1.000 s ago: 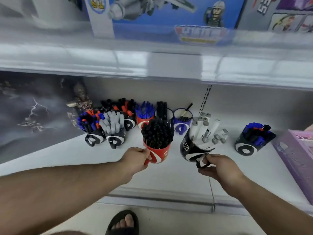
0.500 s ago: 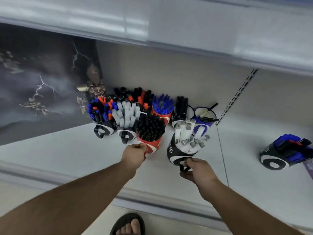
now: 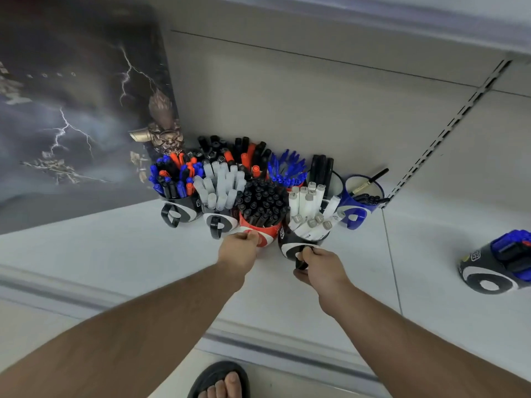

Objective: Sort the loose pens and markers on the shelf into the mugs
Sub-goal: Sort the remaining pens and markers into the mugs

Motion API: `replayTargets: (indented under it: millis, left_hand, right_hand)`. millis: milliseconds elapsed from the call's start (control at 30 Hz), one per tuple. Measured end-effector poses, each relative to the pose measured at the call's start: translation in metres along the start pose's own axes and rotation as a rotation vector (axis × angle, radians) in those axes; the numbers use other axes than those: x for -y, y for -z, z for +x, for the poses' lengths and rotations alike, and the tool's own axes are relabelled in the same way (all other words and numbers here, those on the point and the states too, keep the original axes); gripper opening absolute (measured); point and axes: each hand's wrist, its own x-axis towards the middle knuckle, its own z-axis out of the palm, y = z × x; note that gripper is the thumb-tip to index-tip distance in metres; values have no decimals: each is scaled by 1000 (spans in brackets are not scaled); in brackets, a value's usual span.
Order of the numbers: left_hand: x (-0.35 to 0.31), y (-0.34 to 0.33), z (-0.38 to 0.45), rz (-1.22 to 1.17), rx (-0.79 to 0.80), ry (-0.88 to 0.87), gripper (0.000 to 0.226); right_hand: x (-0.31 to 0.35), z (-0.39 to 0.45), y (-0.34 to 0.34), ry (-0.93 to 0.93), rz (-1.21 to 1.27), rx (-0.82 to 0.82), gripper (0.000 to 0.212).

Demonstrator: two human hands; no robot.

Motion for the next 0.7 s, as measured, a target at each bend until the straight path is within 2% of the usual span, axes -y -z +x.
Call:
replayTargets:
  millis: [333,700]
  left_hand:
    - [-3,-7,2,30,15,-35,32]
    - [-11,-13,1,133,-8,-49,40]
  right_hand:
    - [5,11,-4,51,17,-6,21]
    - [9,12,-3,72,-126,40,24]
